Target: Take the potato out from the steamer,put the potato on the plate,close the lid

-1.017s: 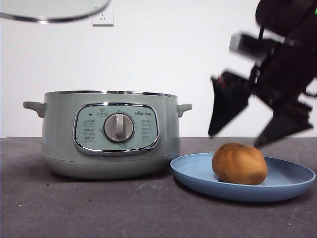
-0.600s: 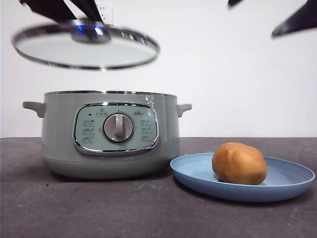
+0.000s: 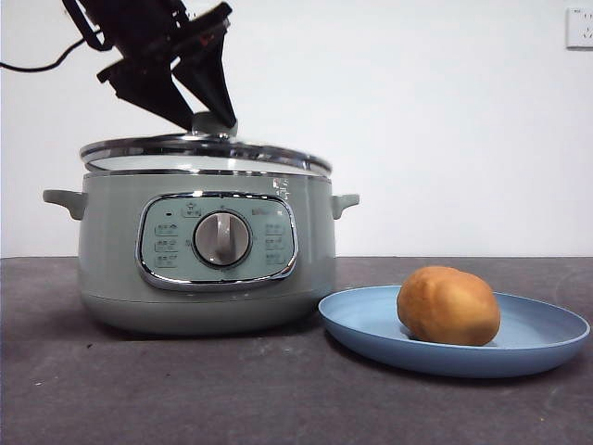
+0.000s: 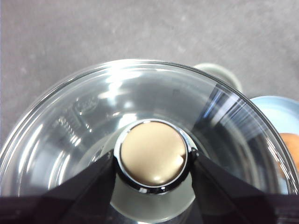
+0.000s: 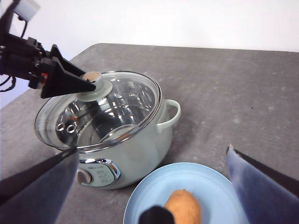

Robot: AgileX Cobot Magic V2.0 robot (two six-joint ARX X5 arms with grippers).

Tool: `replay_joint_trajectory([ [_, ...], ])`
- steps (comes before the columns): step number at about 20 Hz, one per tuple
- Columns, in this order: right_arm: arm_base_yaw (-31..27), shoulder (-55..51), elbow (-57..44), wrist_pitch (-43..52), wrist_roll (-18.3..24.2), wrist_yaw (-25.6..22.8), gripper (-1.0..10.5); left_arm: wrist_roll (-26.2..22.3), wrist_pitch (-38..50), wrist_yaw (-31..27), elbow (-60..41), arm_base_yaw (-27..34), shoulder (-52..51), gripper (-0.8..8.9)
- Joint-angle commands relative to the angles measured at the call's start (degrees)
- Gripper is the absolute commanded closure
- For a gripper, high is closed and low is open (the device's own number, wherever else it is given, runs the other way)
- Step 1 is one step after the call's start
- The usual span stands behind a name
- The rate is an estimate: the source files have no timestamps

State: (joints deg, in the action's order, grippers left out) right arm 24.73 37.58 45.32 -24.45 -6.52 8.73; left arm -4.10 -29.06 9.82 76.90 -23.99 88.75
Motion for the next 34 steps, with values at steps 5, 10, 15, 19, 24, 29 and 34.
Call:
replay_joint_trajectory([
  [5,0.02,-0.11,0.2,-0.13,-0.04,-0.11,3.8,-0.66,2.03,-0.83,0.39,-0.07,0.48,8.22],
  [10,0.04,-0.11,0.2,-0.17,-0.04,0.09,3.8,-0.57,-0.33,-0.63,0.39,-0.07,2.75,8.11],
  [15,0.04,-0.11,0.2,-1.46,-0.07,0.17,3.8,-0.04,-2.1,-0.72,0.39,-0.09,3.87,4.1],
  [19,0.09,-0.11,0.2,-1.57,-0.07,0.31,3.8,-0.09,-3.45,-0.66,0.39,-0.07,3.69,3.96],
  [24,0.09,-0.11,0.2,-1.73,-0.07,0.33,3.8,-0.07,-4.04,-0.81,0.39,-0.07,2.21,3.96],
  [29,0.09,-0.11,0.2,-1.81,-0.09,0.35,3.8,-0.07,-4.79,-0.94,0.42,-0.07,-5.31,3.96],
  [34,0.09,-0.09,0.2,-4.61,-1.18,3.96,3.8,-0.04,-13.94,-0.55,0.42,-0.09,-17.27,3.98],
])
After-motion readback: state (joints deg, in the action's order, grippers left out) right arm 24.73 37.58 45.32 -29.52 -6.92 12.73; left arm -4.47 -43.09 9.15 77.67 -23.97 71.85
